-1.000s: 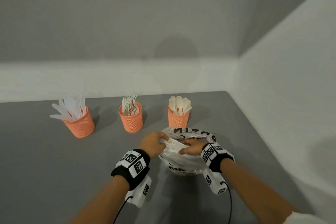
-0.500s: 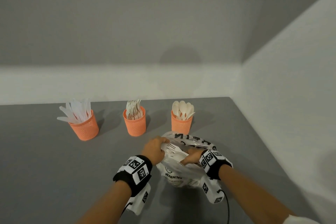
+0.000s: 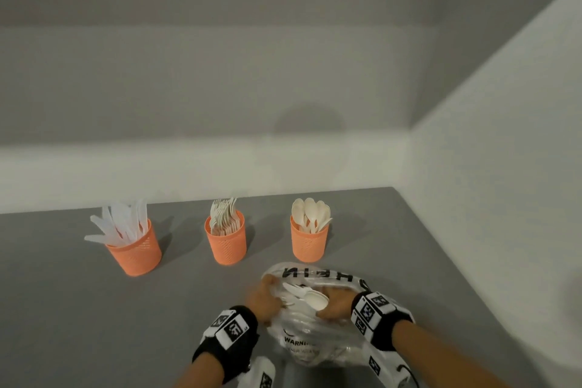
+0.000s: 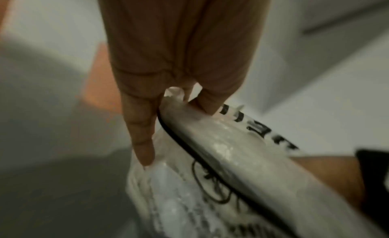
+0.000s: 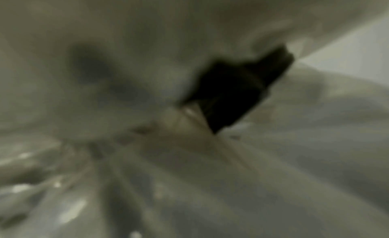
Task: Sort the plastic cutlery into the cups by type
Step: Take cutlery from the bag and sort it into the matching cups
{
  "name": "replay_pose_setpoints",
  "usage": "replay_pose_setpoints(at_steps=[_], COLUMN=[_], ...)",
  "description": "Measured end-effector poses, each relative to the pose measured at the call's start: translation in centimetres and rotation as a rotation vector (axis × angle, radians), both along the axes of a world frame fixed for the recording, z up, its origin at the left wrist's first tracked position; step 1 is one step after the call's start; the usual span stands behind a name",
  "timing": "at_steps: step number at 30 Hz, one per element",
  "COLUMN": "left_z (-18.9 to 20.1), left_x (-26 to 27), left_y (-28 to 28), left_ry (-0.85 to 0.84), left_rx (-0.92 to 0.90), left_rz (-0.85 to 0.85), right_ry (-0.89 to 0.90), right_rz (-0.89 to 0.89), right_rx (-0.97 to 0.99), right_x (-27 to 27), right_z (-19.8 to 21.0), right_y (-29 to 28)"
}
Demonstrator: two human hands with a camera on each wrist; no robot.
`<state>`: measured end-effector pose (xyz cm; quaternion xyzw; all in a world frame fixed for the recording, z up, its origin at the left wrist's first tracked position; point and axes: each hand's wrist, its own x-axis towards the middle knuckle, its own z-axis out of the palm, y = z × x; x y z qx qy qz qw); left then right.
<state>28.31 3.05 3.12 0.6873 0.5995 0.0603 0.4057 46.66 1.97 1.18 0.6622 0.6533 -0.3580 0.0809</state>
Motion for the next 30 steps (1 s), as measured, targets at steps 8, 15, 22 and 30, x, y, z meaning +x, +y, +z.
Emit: replay_pose_setpoints(at_steps=[8,15,22,30], left_z=[-0.8,1.3,1.1,2.8], left_x=[-0.2,0.8,0.4,1.1], left_y=[-0.3,0.5,2.5,2.6], left_ry=[-0.031,0.368,0.316,-0.264], left_rx=[0.073,0.365,0.273,0.106], left_rz=[0.012,-0.089,-0.079,0.181], right_ry=[0.061,0.260,0.222,0.463], right_rz=[0.011,-0.026,-0.006,-0.213], right_rx=[-0.092,0.193,0.270,0.236], right_x=[-0.8,-0.2,-0.2,0.4], right_z=[0.4,-0.6,2.2,2.6], right_y=[1.0,1.0,0.3,0.8])
